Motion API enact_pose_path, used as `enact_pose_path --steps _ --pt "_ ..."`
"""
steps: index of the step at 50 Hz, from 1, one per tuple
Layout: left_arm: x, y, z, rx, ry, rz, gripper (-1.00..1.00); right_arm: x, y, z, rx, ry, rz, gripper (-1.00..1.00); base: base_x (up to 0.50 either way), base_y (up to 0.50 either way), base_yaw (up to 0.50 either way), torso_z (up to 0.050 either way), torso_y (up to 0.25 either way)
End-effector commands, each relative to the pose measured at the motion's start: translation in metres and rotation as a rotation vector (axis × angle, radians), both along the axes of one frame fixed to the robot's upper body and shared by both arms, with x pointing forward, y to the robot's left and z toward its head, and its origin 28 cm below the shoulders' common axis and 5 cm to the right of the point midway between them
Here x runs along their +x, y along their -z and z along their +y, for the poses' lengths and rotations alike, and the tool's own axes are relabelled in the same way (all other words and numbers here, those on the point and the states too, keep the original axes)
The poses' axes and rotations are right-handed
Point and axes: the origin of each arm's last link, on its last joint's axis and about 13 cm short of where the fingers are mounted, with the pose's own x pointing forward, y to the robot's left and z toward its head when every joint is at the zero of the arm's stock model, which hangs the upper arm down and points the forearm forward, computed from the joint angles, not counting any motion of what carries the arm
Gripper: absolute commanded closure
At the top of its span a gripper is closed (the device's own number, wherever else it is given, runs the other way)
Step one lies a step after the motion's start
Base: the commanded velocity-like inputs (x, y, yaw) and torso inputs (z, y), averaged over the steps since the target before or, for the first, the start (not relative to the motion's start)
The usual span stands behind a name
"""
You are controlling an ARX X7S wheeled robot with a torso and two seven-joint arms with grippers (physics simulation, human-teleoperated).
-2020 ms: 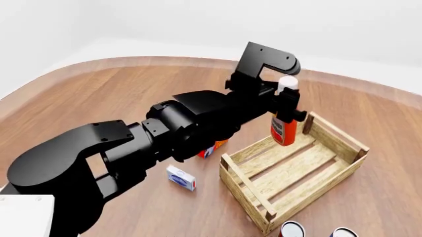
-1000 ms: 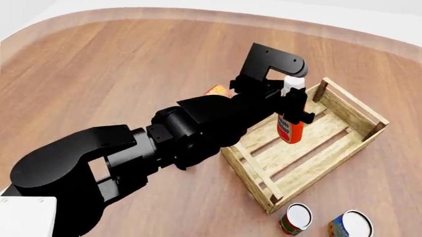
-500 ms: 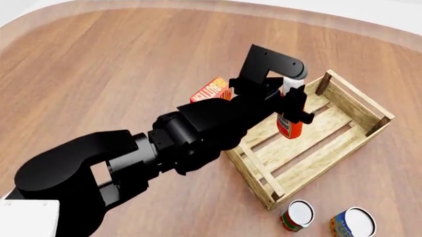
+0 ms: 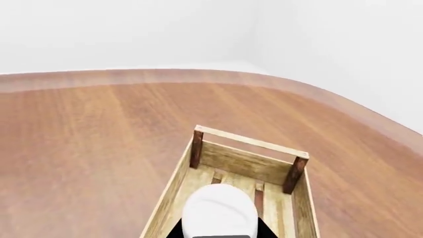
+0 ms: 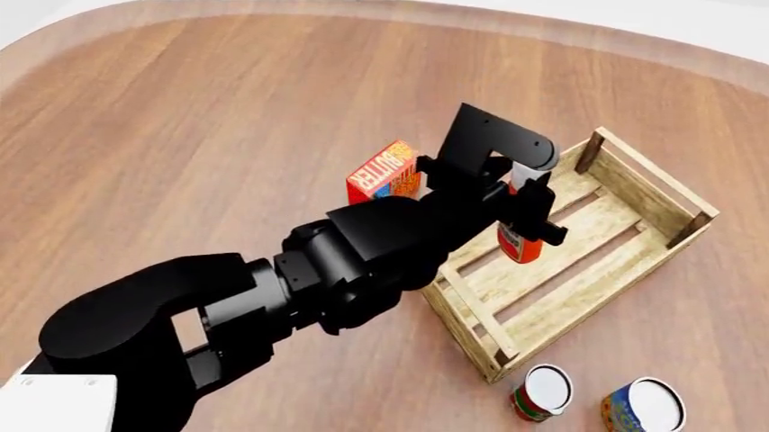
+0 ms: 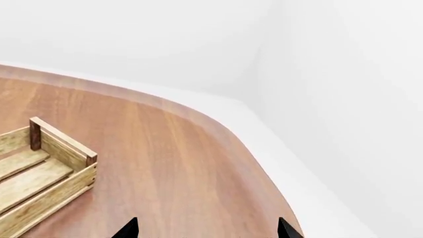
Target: Pick up the ketchup, and put it in the wooden tray.
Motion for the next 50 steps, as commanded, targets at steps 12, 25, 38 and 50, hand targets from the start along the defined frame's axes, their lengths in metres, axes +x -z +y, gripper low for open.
enact_pose_path --steps 12,25,38,50 --pt "0.000 0.009 0.001 0.010 -0.006 0.012 1.00 0.000 0.000 0.000 0.006 0.009 0.009 -1.00 0.00 0.00 0.00 0.000 0.000" --pt "-0.001 0.016 0.002 0.019 -0.008 0.026 1.00 0.000 0.000 0.000 0.009 0.012 0.015 -1.00 0.00 0.00 0.00 0.000 0.000" --pt "-0.002 0.021 0.003 0.025 -0.013 0.042 1.00 0.000 0.000 0.000 0.013 0.014 0.019 -1.00 0.00 0.00 0.00 0.000 0.001" --pt "-0.002 0.027 0.004 0.029 -0.013 0.056 1.00 0.000 0.000 0.000 0.018 0.018 0.027 -1.00 0.00 0.00 0.00 0.000 0.000"
